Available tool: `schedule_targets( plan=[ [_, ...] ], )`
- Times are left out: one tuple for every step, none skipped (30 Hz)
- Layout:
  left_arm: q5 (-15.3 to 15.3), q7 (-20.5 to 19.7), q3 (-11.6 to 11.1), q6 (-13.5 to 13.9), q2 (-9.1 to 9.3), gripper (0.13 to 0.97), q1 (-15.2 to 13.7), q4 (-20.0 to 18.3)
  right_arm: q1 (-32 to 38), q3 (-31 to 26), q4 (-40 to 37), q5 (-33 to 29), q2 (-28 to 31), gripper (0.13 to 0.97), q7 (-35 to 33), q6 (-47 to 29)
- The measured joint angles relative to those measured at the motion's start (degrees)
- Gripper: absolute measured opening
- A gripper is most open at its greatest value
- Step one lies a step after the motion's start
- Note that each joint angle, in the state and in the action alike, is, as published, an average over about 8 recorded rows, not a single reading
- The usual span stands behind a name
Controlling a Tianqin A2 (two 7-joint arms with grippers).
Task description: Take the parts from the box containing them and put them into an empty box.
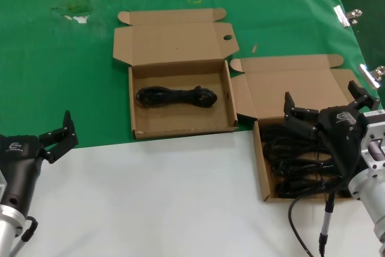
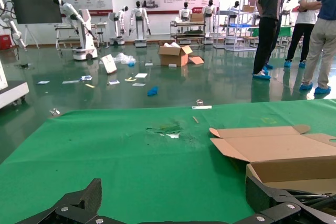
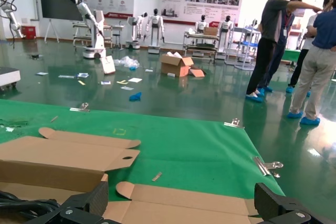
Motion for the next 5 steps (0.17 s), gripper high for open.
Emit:
schedule_targets(
  plan=[
    [0.0,0.0,0.0,0.0,0.00,0.965,0.0,0.0,0.0,0.0,0.0,0.0,0.0,0.966,0.0,0.0],
    [0.0,0.0,0.0,0.0,0.00,0.965,0.0,0.0,0.0,0.0,0.0,0.0,0.0,0.966,0.0,0.0],
    [0.0,0.0,0.0,0.0,0.00,0.965,0.0,0.0,0.0,0.0,0.0,0.0,0.0,0.966,0.0,0.0],
    [0.0,0.0,0.0,0.0,0.00,0.965,0.0,0.0,0.0,0.0,0.0,0.0,0.0,0.966,0.0,0.0],
    [0.0,0.0,0.0,0.0,0.00,0.965,0.0,0.0,0.0,0.0,0.0,0.0,0.0,0.966,0.0,0.0]
  ],
)
